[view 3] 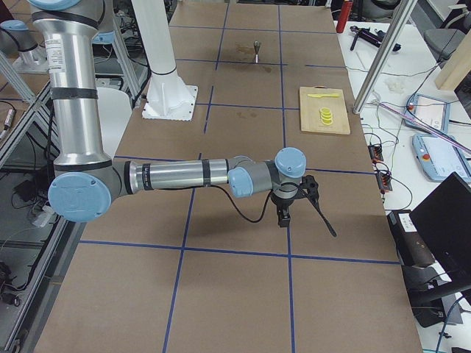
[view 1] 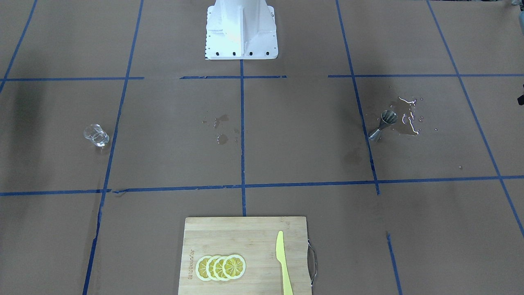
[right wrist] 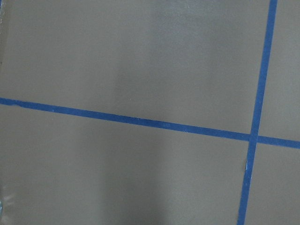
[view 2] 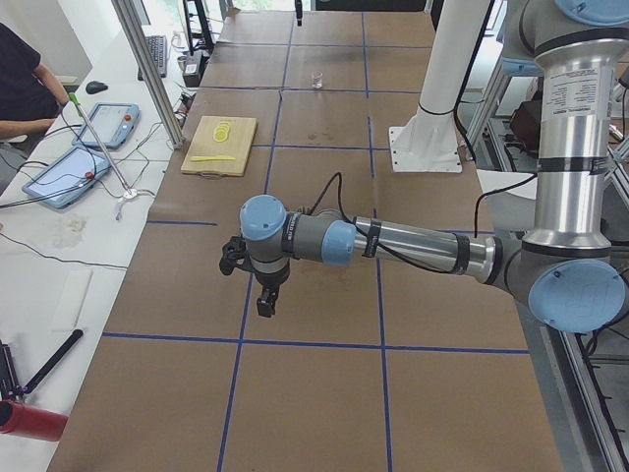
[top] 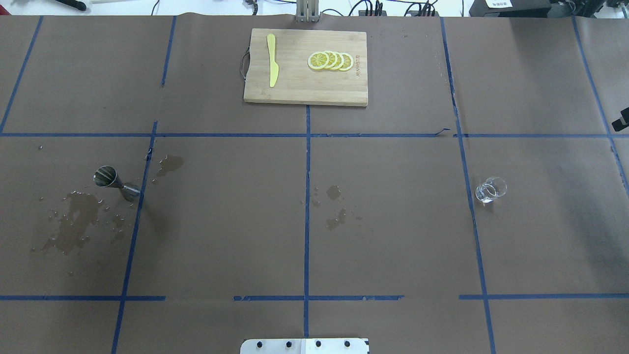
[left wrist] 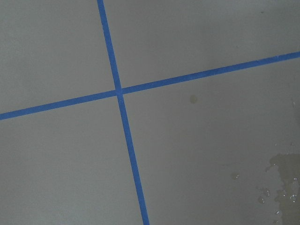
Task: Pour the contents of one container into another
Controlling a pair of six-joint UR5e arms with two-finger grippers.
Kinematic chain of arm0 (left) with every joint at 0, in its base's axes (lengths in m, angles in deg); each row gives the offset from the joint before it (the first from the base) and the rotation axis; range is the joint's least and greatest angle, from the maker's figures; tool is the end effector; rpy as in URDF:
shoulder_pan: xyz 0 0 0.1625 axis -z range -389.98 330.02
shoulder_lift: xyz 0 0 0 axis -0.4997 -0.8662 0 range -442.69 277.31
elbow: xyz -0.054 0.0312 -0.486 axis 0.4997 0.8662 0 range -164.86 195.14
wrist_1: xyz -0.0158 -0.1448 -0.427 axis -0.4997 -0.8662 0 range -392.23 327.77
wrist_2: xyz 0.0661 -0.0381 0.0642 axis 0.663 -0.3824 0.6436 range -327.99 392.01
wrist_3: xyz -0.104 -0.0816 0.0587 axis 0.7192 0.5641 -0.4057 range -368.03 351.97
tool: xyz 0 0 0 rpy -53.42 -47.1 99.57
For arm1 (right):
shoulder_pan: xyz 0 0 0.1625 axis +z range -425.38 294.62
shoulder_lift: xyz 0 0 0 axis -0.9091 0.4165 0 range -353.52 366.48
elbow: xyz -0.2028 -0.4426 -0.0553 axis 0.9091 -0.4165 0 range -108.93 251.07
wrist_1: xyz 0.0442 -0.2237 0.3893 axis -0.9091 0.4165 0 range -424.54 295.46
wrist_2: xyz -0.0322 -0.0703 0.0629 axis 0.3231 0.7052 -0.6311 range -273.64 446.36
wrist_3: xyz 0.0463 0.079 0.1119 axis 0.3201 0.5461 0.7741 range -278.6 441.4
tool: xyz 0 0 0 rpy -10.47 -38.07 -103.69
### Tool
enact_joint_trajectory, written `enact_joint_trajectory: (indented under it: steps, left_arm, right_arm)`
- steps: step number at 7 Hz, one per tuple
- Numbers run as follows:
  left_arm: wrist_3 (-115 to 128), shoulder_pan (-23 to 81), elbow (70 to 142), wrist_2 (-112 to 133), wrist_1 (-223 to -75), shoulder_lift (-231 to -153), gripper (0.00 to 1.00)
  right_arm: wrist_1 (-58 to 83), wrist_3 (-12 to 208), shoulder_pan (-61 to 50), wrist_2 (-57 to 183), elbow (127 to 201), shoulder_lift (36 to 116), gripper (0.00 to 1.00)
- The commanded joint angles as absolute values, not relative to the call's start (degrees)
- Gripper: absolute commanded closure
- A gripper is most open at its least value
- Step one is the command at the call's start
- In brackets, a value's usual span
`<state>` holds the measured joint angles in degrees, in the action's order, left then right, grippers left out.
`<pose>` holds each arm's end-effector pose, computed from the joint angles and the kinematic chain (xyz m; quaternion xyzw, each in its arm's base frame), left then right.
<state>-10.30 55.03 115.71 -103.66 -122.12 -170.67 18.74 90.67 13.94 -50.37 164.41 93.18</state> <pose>0.0158 -0.5231 0.6734 0.0585 0.3885 0.0867 0.9155 -0.0791 -0.5714 0.6752 0.0370 -0.4064 -0.0573 0.9111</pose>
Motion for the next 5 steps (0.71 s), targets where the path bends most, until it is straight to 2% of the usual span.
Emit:
enact_joint_trajectory:
  steps: [1,5]
  left_arm:
    - [-10.40,55.19,116.90,-103.35,-122.84,-170.67,0.00]
    - [-9.79,55.10,116.57,-103.52,-123.29,-170.31,0.00]
  right_arm:
    - [18.96,90.10,15.55,-50.92,164.94,93.84,0.00]
    - [19.40,90.10,16.27,-50.32,167.75,93.67,0.00]
